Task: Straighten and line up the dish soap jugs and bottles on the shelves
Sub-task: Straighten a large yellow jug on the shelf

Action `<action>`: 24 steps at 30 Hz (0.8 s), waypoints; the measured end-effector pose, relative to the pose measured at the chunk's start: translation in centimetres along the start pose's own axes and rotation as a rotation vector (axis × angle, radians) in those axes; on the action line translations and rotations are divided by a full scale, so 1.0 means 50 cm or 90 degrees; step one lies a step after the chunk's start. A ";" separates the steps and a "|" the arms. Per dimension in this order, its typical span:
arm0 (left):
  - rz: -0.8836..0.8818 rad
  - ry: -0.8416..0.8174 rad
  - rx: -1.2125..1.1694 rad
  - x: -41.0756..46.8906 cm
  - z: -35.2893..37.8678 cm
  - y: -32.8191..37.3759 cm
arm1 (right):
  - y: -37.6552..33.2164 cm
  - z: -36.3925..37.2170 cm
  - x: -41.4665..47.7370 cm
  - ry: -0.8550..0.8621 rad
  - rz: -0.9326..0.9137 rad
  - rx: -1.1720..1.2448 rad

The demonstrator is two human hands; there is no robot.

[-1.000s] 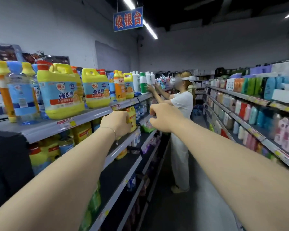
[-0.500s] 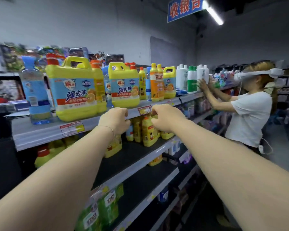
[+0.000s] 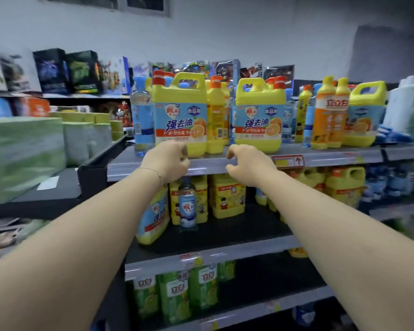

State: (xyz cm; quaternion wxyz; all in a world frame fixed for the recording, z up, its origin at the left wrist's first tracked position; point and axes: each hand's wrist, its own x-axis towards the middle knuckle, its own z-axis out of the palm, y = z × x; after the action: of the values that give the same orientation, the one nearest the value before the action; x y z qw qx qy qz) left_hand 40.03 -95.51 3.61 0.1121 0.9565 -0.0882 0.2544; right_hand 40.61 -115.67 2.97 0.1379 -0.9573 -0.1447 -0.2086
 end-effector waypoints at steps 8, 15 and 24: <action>-0.119 0.044 0.023 0.000 -0.017 -0.117 | -0.040 0.049 0.097 0.036 -0.053 0.079; -0.152 0.056 -0.118 0.069 -0.014 -0.141 | -0.040 0.068 0.171 0.078 -0.060 0.112; -0.215 0.064 -0.374 0.137 0.025 -0.127 | -0.032 0.092 0.237 0.075 0.001 0.320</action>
State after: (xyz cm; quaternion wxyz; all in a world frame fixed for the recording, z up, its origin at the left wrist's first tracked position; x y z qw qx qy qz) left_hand 47.91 -90.50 4.93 0.4273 0.8708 0.0073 0.2430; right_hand 52.03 -110.13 4.47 0.3798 -0.8794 -0.1833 -0.2211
